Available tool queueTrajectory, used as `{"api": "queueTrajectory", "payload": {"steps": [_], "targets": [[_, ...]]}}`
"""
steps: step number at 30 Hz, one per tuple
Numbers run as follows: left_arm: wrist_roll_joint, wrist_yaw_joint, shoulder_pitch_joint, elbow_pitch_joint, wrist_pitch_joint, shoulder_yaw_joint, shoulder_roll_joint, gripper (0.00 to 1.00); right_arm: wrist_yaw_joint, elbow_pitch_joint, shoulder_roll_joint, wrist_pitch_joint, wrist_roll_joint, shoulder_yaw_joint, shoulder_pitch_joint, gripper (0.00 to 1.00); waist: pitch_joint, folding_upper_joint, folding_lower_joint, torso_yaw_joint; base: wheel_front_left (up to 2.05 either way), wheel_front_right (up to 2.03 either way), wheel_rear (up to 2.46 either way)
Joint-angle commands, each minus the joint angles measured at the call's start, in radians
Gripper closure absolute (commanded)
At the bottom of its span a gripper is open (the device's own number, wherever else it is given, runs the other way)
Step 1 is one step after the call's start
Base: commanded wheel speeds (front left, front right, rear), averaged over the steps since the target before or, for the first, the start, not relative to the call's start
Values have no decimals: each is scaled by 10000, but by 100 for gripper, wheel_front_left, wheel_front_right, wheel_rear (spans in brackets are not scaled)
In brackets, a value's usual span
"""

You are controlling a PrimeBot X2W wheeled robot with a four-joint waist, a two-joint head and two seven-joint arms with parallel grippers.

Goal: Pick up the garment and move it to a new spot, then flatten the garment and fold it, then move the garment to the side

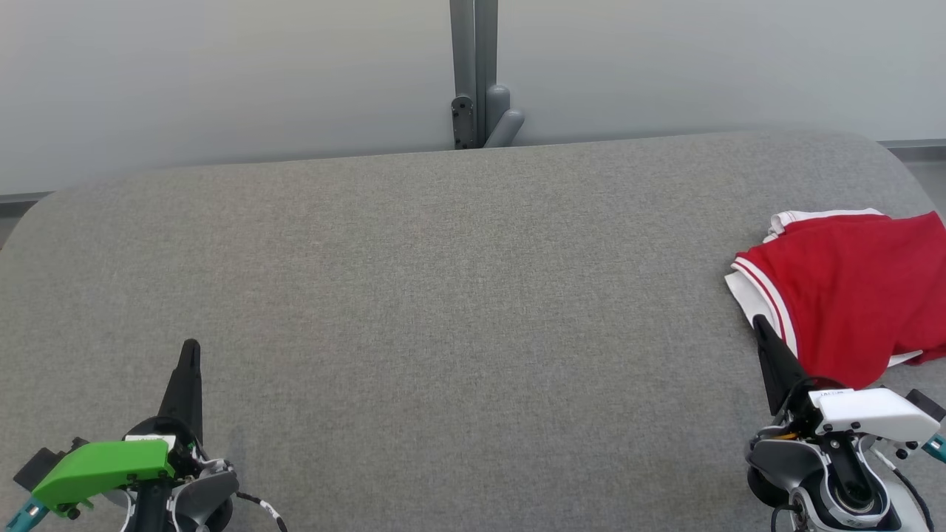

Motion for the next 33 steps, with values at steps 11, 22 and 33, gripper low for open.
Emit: {"api": "queueTrajectory", "payload": {"steps": [11,22,33], "targets": [[-18,-54,-91,-51,12,47,63,100,4,-49,-49,31,68,-26,-50,100,0,0,0,0,0,0,0],[-18,-54,-91,-51,11,47,63,100,4,-49,-49,30,68,-26,-50,100,0,0,0,0,0,0,0],[-18,-54,-91,-52,11,47,63,100,4,-49,-49,30,68,-26,-50,100,0,0,0,0,0,0,0]]}}
